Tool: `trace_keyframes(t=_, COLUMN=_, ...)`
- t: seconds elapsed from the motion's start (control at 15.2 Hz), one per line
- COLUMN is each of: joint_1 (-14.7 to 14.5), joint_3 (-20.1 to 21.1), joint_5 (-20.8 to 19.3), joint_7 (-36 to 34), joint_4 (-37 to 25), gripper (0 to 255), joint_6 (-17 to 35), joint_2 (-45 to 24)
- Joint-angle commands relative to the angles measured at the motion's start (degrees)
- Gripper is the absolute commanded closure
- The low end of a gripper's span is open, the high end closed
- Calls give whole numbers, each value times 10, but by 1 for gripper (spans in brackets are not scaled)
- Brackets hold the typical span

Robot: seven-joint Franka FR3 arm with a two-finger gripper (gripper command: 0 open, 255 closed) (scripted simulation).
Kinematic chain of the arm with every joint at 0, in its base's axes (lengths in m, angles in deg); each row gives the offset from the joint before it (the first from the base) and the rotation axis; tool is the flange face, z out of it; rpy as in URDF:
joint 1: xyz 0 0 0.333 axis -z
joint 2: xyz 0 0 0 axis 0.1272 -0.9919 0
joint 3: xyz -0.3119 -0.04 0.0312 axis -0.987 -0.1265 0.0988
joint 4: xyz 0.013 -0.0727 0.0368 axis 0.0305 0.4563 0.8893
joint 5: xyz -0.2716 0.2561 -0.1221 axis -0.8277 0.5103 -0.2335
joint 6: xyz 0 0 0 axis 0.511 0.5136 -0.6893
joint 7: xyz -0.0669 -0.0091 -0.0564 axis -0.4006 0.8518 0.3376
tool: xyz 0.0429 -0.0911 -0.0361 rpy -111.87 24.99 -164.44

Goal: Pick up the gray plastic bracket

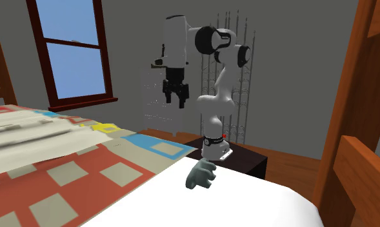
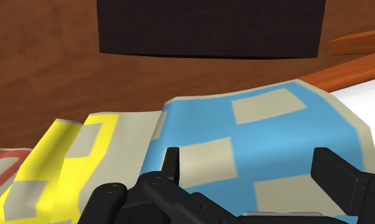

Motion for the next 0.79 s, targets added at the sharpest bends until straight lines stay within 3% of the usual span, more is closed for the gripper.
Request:
trace_keyframes(t=0.0, joint_1=-9, joint_3=20, joint_5=14, joint_7=-20, joint_4=-6, gripper=0, joint_6=24, joint_2=-27)
trace_keyframes(t=0.73, joint_1=-40, joint_3=120, joint_5=43, joint_7=-124, joint_4=-79, gripper=0, joint_6=133, joint_2=-190)
